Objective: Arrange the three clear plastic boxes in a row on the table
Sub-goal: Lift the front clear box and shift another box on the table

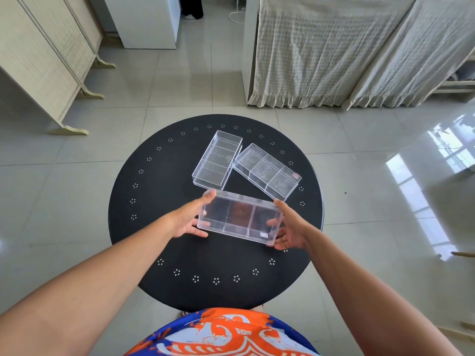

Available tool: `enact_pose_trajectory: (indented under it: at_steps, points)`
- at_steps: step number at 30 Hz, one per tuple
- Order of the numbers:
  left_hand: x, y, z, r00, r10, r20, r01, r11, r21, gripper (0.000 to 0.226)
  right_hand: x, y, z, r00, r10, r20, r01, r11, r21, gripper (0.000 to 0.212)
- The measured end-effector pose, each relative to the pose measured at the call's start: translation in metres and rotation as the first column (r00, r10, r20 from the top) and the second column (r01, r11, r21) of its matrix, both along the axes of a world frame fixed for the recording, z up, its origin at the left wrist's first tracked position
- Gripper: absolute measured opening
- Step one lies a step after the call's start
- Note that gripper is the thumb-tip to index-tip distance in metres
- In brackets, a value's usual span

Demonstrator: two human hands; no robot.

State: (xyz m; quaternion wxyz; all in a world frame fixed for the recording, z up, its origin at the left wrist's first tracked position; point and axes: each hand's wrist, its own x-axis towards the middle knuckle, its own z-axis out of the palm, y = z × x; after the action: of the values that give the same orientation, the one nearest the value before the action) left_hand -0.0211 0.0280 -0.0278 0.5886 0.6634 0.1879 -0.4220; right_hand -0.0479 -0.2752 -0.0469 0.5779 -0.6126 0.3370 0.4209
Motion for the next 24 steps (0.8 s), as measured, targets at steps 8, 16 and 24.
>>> enact_pose_trajectory:
  at_steps: [8, 16, 24]
  points:
    - [-0.001, -0.002, -0.009, 0.999, -0.015, 0.029, 0.010, 0.986, 0.164, 0.075, -0.001, -0.003, 0.005, 0.991, -0.003, 0.133, -0.001, 1.000, 0.026, 0.058]
    - [0.000, -0.015, -0.018, 0.998, -0.039, 0.059, 0.017, 0.941, 0.337, 0.079, -0.006, 0.004, -0.005, 0.970, 0.042, 0.238, -0.006, 0.989, -0.149, 0.037]
    - [0.008, -0.023, -0.013, 0.959, -0.268, 0.085, 0.153, 0.750, 0.643, 0.066, -0.002, -0.003, -0.013, 0.945, 0.203, 0.256, -0.103, 0.929, -0.356, 0.039]
